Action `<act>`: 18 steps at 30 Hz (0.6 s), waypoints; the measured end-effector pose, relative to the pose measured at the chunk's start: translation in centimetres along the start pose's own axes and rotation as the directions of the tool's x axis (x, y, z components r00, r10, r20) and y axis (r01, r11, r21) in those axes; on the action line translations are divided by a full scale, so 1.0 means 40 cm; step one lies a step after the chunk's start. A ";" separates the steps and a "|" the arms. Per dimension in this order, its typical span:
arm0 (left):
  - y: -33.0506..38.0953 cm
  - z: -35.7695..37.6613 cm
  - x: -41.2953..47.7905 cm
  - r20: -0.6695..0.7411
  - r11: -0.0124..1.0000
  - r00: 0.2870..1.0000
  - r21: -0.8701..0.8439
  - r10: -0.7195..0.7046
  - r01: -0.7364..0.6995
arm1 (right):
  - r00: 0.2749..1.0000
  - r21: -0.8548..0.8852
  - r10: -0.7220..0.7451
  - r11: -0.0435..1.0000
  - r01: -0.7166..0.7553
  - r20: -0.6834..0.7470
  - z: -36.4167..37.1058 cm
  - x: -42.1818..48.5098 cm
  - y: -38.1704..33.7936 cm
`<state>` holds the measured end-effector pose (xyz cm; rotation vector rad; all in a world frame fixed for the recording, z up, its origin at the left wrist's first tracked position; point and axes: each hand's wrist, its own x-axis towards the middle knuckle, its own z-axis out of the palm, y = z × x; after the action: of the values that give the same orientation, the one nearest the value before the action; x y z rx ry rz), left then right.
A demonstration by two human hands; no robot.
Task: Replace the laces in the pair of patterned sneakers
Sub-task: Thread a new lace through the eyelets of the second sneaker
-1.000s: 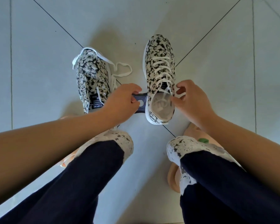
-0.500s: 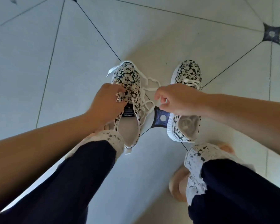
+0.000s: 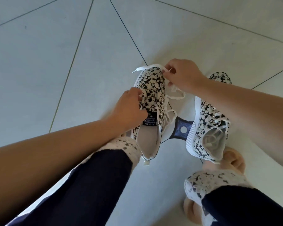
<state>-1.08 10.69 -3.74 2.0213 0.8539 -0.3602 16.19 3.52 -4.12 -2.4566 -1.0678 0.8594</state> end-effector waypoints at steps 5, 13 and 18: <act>0.000 -0.018 0.009 -0.156 0.992 0.987 -0.122 -0.035 0.016 | 0.990 0.119 -0.085 0.990 0.071 0.110 -0.079 -0.092 -0.025; 0.062 -0.071 0.026 -0.095 0.952 0.960 0.191 0.262 -0.241 | 0.961 0.215 -0.193 0.965 0.150 0.199 -0.101 -0.129 -0.090; 0.049 -0.084 0.030 -0.134 0.992 0.985 -0.055 0.108 -0.116 | 0.989 0.138 -0.127 0.984 0.116 0.079 -0.130 -0.075 -0.058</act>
<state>0.91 13.24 -1.29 2.0417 0.8163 -0.1372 16.64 2.55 2.21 -2.2383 -1.1392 0.9744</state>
